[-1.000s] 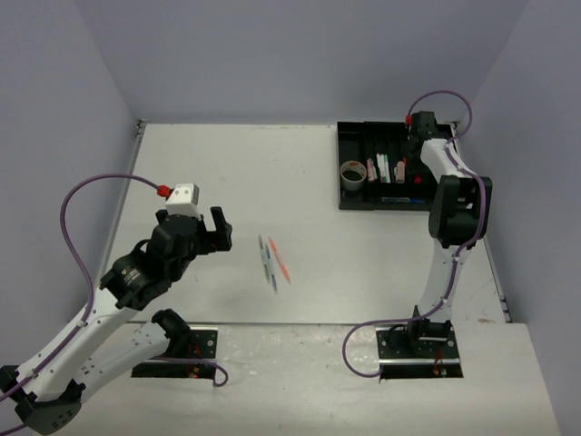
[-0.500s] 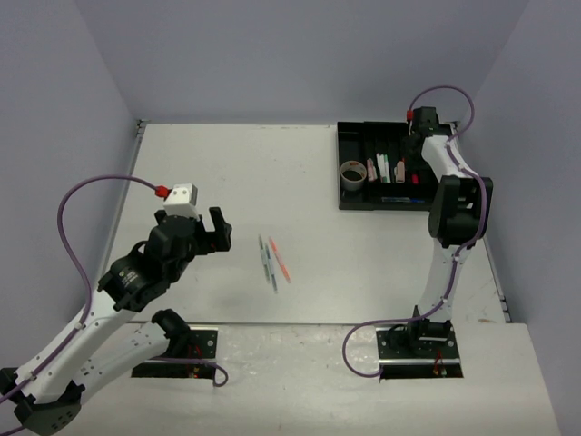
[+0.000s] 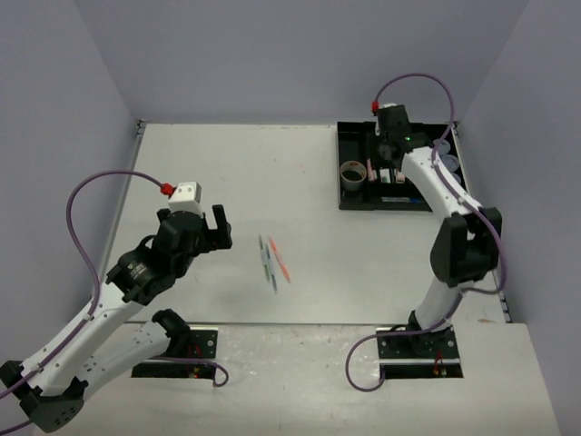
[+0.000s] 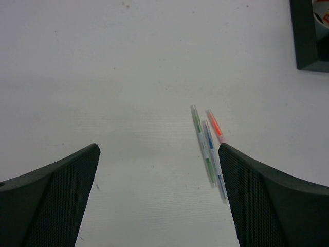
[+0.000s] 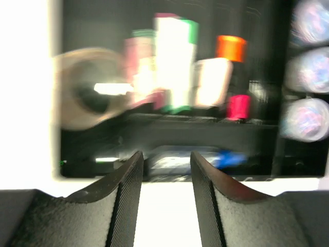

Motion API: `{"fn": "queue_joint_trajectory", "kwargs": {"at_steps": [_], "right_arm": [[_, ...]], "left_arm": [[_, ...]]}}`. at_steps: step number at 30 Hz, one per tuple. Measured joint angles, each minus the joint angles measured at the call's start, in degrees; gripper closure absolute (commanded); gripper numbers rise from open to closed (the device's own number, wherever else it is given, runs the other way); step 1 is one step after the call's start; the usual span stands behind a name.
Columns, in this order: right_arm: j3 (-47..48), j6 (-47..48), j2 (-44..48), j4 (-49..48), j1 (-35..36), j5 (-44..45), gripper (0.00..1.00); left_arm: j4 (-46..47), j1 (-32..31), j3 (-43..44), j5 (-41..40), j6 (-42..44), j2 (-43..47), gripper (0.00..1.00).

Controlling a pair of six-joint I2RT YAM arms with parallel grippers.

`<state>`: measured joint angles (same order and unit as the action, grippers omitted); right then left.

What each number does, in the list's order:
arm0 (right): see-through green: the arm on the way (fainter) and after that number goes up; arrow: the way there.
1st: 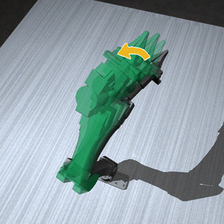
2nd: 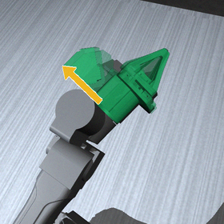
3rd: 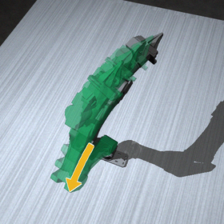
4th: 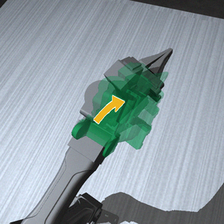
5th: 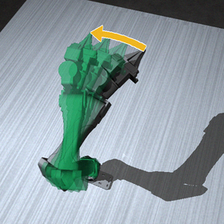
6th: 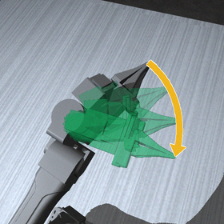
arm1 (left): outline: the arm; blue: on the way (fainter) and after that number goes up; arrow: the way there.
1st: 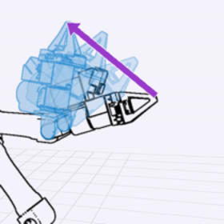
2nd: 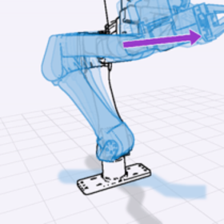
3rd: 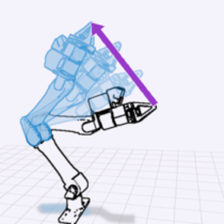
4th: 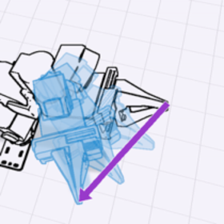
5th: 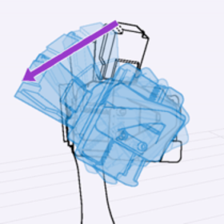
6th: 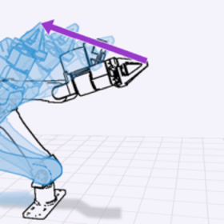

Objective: Sort the stationery into containers
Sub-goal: Pick up the pen from the center of the board.

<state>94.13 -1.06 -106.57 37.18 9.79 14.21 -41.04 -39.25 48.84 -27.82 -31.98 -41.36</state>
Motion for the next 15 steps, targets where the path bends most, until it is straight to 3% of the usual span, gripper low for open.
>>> {"fn": "queue_joint_trajectory", "kwargs": {"at_steps": [2,3,4,6,8,12,15], "right_arm": [[-4.6,-1.8,8.1,-0.7,7.1,0.3,0.47],[-7.6,-3.1,12.1,-3.1,11.9,1.2,0.26],[-11.5,-4.2,16.0,-5.9,15.6,1.4,0.25],[-20.7,-7.0,24.5,-9.7,23.9,-1.7,0.06],[-27.8,-9.8,29.7,-13.2,28.2,-9.0,0.14],[-36.9,-14.6,29.2,-20.2,27.1,-23.2,0.30],[-37.3,-19.3,23.0,-20.0,31.6,-22.5,0.44]], "left_arm": [[-0.4,0.2,0.0,-1.0,-0.3,-0.4,0.00],[-0.6,0.2,0.0,-1.7,-0.6,-0.4,0.00],[-0.9,0.2,0.0,-2.6,-0.9,-0.4,0.00],[-2.2,0.2,0.3,-4.1,-1.8,-0.3,0.00],[-3.3,0.2,0.7,-5.4,-2.1,0.1,0.00],[-4.1,0.2,1.2,-8.2,-2.0,1.7,0.00],[-4.1,0.2,1.2,-9.6,-1.8,2.2,0.00]]}}
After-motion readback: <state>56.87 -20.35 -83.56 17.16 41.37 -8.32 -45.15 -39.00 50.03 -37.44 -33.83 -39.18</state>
